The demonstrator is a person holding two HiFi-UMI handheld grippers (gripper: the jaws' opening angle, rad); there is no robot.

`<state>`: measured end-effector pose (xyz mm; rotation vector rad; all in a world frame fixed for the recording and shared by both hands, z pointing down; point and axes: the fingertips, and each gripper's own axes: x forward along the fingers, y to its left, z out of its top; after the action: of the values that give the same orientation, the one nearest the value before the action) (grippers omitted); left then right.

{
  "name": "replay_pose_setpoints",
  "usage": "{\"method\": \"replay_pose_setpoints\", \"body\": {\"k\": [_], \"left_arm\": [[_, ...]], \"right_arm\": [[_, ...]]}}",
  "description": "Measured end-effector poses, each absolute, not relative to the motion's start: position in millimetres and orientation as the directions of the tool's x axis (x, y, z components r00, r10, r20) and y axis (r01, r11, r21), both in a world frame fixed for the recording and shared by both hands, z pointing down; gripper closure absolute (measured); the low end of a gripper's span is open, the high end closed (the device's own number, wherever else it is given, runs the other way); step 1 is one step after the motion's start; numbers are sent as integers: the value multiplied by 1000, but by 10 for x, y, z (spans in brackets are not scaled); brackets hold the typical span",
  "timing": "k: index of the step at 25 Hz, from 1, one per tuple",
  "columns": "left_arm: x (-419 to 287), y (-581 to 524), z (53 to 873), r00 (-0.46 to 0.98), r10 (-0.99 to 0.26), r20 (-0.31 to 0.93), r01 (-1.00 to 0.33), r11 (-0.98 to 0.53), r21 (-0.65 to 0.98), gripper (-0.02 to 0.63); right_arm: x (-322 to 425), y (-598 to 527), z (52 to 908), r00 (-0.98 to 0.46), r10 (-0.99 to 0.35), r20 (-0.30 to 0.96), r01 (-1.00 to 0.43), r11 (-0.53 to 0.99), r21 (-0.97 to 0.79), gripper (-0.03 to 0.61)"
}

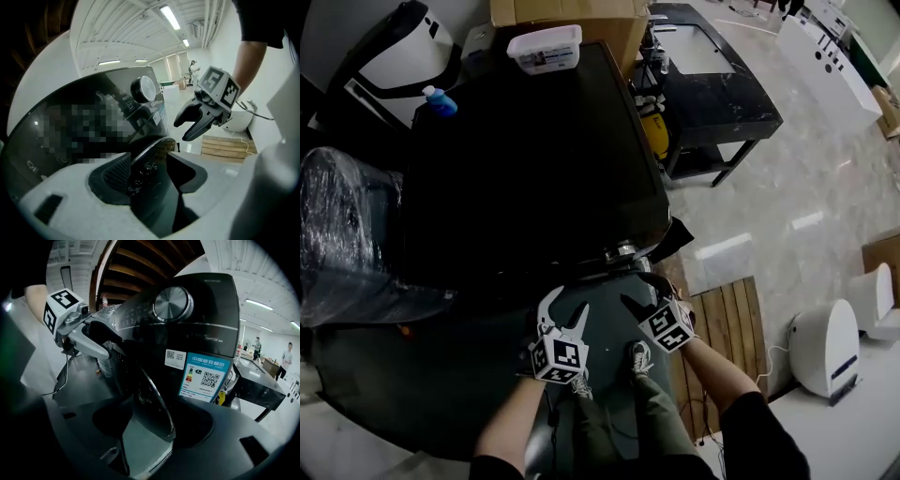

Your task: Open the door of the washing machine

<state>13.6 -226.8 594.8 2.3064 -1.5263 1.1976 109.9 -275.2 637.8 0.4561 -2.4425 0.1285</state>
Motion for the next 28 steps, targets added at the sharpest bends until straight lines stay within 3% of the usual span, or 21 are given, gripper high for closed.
{"method": "replay_pose_setpoints", "body": {"k": [16, 23, 28], "left_arm": [[183, -2540, 6091, 155, -699, 698, -744, -547, -383, 380], [171, -2559, 6111, 180, -679, 712, -747, -565, -350, 380], [135, -2573, 6086, 187, -687, 702, -749, -562, -351, 419]], "right_arm": [[854, -2897, 6830, -745, -127, 654, -31, 987, 157, 353], [752, -2888, 6868, -763, -101, 638, 1, 988, 157, 413], [739, -2903, 6874, -778, -100, 620, 20, 983, 184, 439]]}}
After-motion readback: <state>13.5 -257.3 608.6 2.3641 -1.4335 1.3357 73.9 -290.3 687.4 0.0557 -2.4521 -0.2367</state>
